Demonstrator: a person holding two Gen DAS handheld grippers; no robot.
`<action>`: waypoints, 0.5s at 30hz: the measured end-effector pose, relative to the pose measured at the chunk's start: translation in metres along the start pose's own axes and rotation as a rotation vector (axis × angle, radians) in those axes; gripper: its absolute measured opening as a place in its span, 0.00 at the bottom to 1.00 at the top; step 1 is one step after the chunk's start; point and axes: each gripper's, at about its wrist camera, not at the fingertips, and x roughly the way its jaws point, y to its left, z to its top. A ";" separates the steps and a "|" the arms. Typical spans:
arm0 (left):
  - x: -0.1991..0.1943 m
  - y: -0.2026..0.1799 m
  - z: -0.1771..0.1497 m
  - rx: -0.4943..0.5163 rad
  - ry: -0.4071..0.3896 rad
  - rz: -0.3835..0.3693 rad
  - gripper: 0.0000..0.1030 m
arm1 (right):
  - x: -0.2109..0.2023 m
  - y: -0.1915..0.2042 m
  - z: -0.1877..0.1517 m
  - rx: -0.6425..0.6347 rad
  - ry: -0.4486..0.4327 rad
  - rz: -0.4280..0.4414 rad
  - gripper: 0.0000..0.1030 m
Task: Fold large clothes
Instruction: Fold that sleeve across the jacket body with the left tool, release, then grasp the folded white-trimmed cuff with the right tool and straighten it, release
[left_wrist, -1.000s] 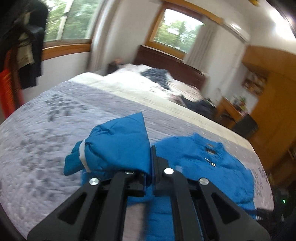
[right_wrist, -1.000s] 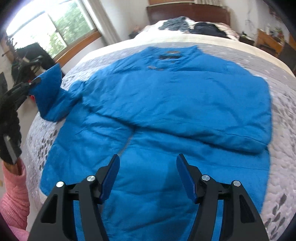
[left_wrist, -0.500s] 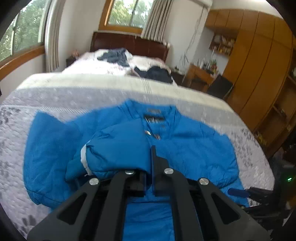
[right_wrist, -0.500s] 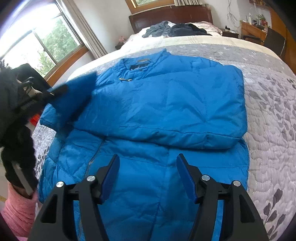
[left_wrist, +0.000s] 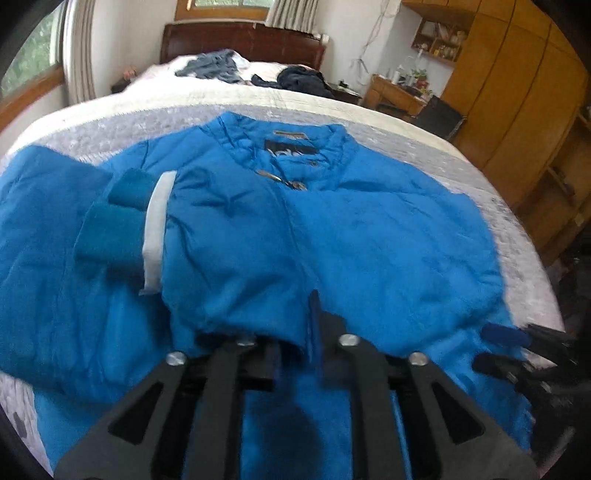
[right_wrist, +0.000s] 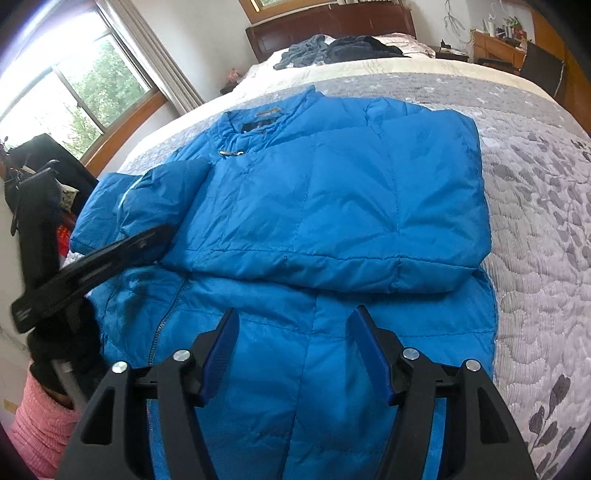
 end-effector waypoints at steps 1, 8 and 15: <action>-0.009 0.001 -0.004 0.009 -0.003 -0.017 0.29 | -0.001 0.001 0.000 0.000 -0.002 -0.002 0.62; -0.093 0.043 -0.024 -0.006 -0.147 -0.030 0.43 | -0.007 0.028 0.014 -0.020 0.018 0.098 0.67; -0.098 0.102 0.002 -0.130 -0.229 0.175 0.44 | 0.025 0.090 0.055 -0.040 0.102 0.215 0.69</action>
